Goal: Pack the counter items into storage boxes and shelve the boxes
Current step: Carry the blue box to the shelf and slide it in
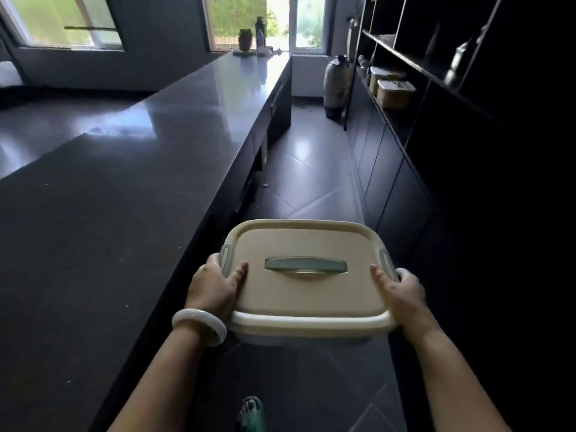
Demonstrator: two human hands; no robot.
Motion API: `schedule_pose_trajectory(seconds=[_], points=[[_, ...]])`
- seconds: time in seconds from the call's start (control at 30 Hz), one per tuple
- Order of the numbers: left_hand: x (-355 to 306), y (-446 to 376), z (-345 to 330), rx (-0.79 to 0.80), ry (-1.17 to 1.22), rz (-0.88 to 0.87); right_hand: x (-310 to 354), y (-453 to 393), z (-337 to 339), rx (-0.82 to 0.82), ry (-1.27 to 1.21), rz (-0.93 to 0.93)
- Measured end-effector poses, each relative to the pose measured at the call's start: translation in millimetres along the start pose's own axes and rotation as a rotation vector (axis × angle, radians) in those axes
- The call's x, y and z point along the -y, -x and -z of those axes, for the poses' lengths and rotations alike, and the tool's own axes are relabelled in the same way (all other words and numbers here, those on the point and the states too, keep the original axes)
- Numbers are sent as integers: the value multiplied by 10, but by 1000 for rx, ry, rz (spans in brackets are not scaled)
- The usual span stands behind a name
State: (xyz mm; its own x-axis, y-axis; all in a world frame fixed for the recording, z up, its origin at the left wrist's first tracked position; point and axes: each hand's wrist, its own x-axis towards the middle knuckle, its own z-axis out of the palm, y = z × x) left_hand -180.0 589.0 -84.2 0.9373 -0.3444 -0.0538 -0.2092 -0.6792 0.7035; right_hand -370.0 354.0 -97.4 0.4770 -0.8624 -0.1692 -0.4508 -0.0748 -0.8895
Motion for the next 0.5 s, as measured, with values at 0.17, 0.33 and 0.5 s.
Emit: schedule_pose_trajectory(seconds=[0.17,0.33,0.5], points=[[-272,-701,-460,100,-12,-40,-34,-595,2,-92,45,-84],[-505,-1818,-701,144,3,-77,266,-1487,-324,-115,69,-71],[-726,-2826,-841,142,-51,-120,551,-2326,-641,-103,127,-95]])
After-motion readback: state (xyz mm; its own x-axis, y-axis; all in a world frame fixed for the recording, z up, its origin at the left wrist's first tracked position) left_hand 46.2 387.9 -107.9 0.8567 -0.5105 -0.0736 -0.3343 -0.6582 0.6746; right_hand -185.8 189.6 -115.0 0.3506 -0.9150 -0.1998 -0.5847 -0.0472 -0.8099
